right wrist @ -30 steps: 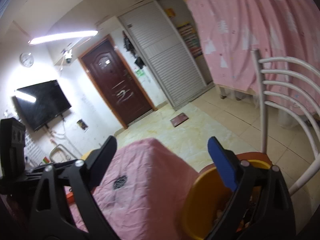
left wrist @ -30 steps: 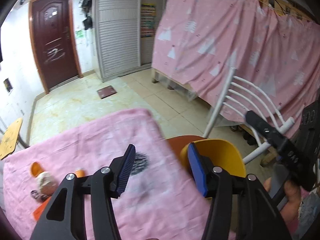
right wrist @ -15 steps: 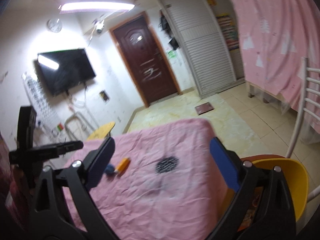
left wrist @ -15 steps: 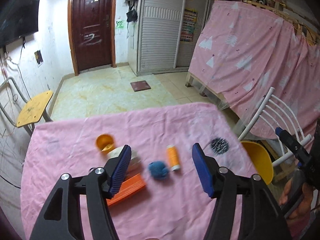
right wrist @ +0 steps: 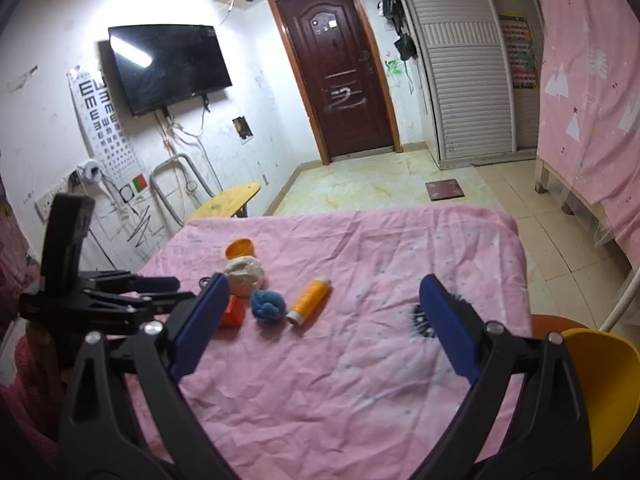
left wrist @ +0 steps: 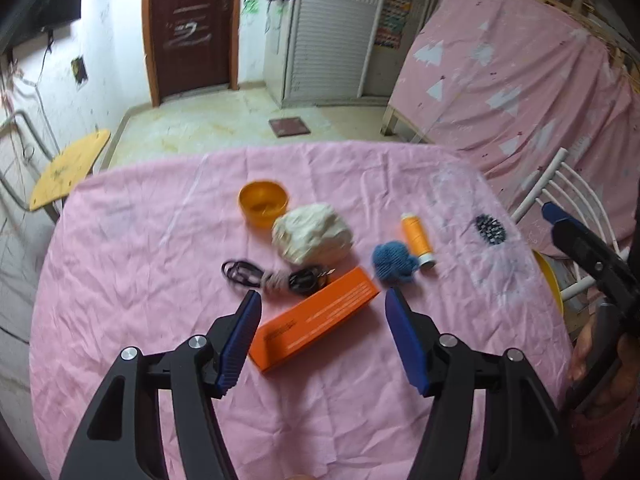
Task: Collect trash
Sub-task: 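Grasp the second orange box with the left gripper, then grasp the white cloth with the right gripper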
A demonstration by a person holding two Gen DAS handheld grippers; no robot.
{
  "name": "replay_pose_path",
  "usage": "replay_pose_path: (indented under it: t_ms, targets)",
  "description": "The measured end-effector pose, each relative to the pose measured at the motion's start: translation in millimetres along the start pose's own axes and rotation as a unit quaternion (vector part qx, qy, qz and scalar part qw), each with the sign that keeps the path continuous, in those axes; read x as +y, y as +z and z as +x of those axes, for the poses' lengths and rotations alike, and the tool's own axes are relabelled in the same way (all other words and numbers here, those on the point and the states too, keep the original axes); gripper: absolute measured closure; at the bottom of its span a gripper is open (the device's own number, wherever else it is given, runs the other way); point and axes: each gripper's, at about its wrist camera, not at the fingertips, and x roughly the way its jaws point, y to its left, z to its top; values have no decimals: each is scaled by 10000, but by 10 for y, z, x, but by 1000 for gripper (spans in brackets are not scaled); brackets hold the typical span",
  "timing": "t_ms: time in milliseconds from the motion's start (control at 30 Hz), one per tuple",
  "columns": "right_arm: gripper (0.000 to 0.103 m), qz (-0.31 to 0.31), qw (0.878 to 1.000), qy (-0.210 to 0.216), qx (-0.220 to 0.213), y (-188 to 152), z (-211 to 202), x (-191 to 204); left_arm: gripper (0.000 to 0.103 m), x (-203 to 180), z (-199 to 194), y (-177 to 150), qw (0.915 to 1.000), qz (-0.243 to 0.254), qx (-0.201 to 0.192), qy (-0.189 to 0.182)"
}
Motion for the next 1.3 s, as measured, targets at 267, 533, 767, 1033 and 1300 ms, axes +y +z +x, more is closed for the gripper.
replay_pose_path:
  t_ms: [267,533,767,1033,1300]
  targets:
    - [8,-99,9998,10,193,-19,142,120,45,19,208,-31,9994,173,306,-37]
    - [7,-159,9994,98,304,34,287,258,65,-83,211,-130,9983,426,387,58]
    - [7,-612,9966,187,521,110,499,595,83,-53,121,-232,9986,444,265,78]
    - [7,-830,9908,263,1034,174,1008,849,87,125,-118,-449,9993,249,145,-240]
    - [7,-930,9837,230,1525,133,1502,1010,87,280,-254,-645,9996,190,35,-221]
